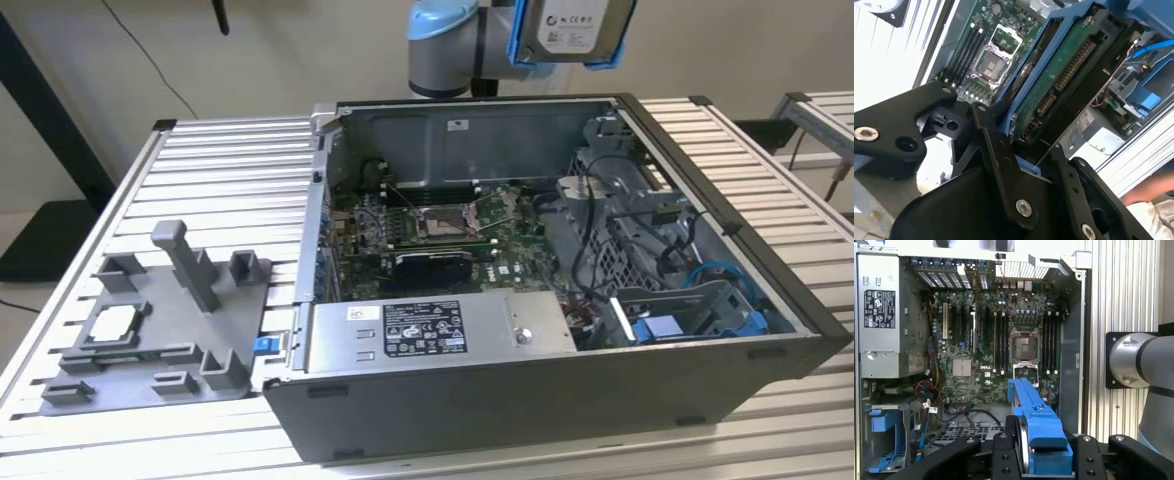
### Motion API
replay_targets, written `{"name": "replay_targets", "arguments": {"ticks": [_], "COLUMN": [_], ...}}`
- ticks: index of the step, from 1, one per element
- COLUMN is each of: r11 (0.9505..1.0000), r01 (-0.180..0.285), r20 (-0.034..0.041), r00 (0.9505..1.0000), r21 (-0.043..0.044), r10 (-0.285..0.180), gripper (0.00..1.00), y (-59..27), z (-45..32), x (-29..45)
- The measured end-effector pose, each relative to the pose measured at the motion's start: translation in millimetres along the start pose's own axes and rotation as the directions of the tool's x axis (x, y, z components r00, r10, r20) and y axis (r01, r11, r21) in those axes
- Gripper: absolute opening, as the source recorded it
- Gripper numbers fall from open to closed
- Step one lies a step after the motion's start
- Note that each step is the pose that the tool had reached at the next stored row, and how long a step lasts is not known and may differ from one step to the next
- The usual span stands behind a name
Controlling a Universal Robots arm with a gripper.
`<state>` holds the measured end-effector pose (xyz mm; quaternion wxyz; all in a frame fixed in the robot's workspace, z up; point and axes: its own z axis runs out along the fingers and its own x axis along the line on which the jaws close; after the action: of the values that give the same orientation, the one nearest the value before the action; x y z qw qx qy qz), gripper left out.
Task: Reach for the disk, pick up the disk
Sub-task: 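Pick up the disk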
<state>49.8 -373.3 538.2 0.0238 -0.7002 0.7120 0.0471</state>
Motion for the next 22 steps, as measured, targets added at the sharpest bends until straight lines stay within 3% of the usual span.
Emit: {"name": "replay_targets", "arguments": {"ticks": [12,22], "r11": [1.0,1.0], "r01": [0.0,0.0], "r20": [0.0001,0.0], "r00": [1.0,1.0], "r21": [0.0,0.0], "r10": [0.0,0.0], "gripper": [0.0,0.0], "y": [-41.5,-44.1], "z": [-1.3,-1.4], "x": [-0.8,-0.8]}}
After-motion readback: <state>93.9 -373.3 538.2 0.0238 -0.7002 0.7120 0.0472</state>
